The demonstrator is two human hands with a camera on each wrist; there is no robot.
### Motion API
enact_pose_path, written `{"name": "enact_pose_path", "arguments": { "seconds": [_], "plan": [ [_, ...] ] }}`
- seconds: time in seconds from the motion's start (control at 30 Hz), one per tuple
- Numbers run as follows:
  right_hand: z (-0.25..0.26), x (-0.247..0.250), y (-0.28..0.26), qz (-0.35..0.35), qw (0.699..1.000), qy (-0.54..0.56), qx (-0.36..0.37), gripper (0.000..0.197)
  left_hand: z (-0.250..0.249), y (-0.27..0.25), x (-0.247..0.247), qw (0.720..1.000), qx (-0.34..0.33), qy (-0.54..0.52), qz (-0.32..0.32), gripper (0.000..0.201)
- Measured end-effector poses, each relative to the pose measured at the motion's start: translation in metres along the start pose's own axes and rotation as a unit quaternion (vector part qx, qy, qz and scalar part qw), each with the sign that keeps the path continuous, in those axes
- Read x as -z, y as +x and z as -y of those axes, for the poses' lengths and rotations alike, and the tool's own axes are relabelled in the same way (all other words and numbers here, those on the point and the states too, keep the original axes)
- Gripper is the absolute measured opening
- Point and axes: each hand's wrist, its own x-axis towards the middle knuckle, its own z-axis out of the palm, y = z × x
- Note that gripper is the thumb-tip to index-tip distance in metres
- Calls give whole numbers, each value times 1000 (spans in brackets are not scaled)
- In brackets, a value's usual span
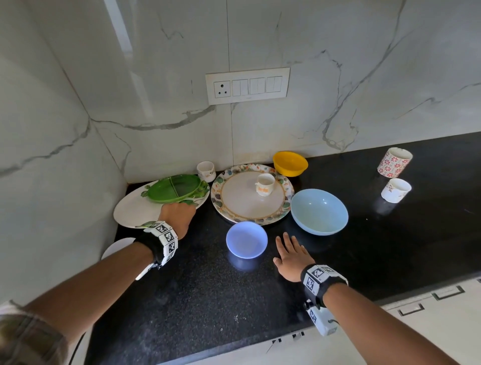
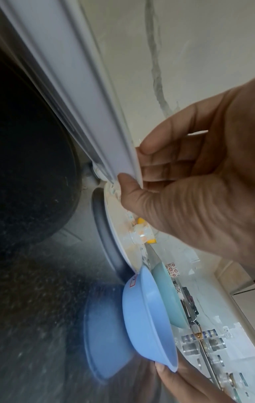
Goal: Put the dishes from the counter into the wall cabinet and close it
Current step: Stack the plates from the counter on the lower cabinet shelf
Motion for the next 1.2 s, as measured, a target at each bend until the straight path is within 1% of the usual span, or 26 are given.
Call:
{"name": "enact_pose_path", "arguments": {
  "seconds": [0.17, 0.3, 0.37, 0.47, 0.7, 0.87, 0.97, 1.2],
  "plan": [
    [0, -3, 0, -7, 1000, 2, 3, 65, 11, -6, 9, 1000, 17, -1, -22, 25],
    [-1, -4, -1, -13, 1000, 6, 7, 64, 12, -15, 12, 1000, 3, 4, -21, 24],
    [-1, -5, 0, -13, 1000, 7, 7, 65, 11, -20, 14, 999, 2, -2, -33, 25],
    [-2, -6, 0, -13, 1000, 6, 7, 65, 12, -28, 21, 998, 12, -10, -54, 30],
    [-3, -6, -2, -16, 1000, 4, 10, 65, 23, -48, 37, 992, 33, 1, -120, 35],
    [-5, -6, -2, -11, 1000, -2, 14, 65, 25, -67, 43, 982, 26, -10, -187, 39],
    [-4, -5, -3, -5, 1000, -7, 18, 65, 17, -79, 45, 977, 19, -21, -212, 42],
    [-16, -10, -6, -9, 998, -36, 44, 68, 7, -107, 48, 975, 17, -46, -217, 42]
  ]
}}
